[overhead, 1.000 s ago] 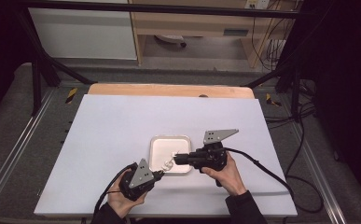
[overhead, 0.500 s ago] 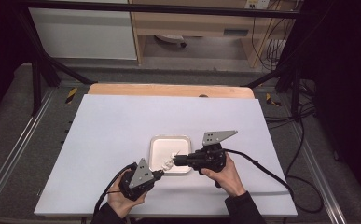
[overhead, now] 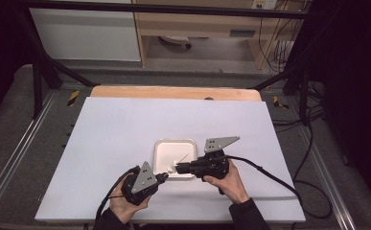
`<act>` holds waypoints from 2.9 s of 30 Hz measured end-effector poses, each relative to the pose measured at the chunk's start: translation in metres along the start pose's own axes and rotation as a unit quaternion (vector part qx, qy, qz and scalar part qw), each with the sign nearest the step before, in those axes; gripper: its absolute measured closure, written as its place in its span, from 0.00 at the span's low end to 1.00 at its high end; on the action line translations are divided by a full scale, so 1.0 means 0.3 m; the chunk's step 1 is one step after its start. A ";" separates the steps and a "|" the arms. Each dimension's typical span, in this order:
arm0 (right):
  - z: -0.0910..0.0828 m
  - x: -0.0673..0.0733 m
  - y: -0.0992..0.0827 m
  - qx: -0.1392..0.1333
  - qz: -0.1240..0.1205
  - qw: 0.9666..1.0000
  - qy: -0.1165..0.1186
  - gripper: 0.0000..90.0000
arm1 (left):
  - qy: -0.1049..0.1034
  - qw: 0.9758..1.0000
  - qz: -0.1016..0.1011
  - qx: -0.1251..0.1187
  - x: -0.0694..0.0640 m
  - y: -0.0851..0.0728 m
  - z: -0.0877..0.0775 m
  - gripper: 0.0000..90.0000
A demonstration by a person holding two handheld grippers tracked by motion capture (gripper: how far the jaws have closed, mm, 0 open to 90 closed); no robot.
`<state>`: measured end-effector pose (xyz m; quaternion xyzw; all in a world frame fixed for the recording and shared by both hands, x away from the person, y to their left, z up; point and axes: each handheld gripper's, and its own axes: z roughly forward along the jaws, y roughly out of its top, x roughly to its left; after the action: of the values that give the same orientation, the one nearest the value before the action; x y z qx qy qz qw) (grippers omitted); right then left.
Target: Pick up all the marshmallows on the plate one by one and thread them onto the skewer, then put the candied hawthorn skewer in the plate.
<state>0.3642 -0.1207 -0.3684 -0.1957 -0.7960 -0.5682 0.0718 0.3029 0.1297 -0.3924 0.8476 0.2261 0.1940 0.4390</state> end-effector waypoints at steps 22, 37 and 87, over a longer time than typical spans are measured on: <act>-0.062 0.028 0.022 -0.018 -0.015 0.998 -0.055 0.73 | 0.008 1.000 -0.008 -0.016 0.003 -0.002 -0.003 0.99; -0.079 0.007 -0.002 -0.041 -0.014 0.992 -0.122 0.27 | 0.006 1.000 -0.020 -0.018 0.015 -0.008 -0.008 0.99; -0.348 -0.169 -0.335 0.071 0.026 0.953 -0.293 0.01 | 0.000 0.986 -0.141 0.085 0.223 0.091 0.069 0.99</act>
<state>0.3596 -0.2577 -0.4375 -0.3680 -0.8150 -0.4264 -0.1360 0.3748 0.1392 -0.3721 0.8413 0.3596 0.1103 0.3881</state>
